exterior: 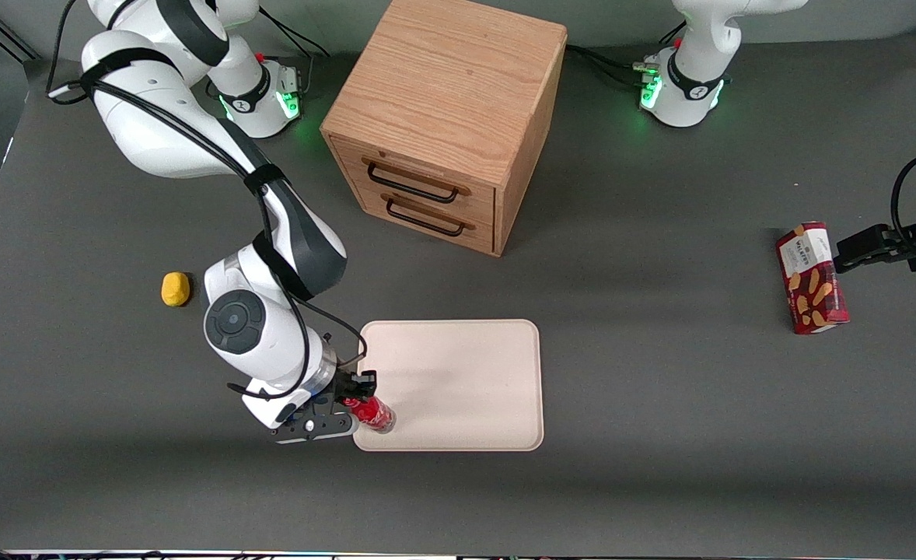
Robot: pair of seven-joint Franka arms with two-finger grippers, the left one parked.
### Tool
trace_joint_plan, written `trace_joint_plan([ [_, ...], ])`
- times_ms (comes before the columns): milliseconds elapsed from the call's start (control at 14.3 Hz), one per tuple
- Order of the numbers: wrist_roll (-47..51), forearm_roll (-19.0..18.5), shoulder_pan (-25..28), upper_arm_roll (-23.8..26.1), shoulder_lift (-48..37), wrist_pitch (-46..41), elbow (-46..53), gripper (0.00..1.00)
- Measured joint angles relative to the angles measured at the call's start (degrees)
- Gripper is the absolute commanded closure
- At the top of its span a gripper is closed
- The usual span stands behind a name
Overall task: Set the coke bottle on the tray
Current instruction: 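Lift the bottle and carry it with the right gripper onto the white tray, then lower the bottle onto the tray corner and open the right gripper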
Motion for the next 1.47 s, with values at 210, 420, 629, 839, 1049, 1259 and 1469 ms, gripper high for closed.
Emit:
trace_joint_plan([
  [210,0.00,-1.99,0.11,0.01,0.35,-0.01,-0.01,1.00],
  [420,0.00,-2.24,0.11,0.01,0.66,-0.01,-0.01,0.86],
  [629,0.38,-2.26,0.11,0.01,0.97,-0.01,-0.01,0.51],
  [839,0.80,-2.51,0.16,0.01,1.35,-0.06,-0.31,0.37],
  [1049,0.96,-3.19,0.26,0.02,1.73,-0.06,-0.39,0.15],
  [1259,1.00,-3.74,0.27,0.02,1.78,0.24,-0.38,0.00],
  [1469,1.03,-4.38,0.26,0.02,1.78,0.60,-0.38,0.00],
])
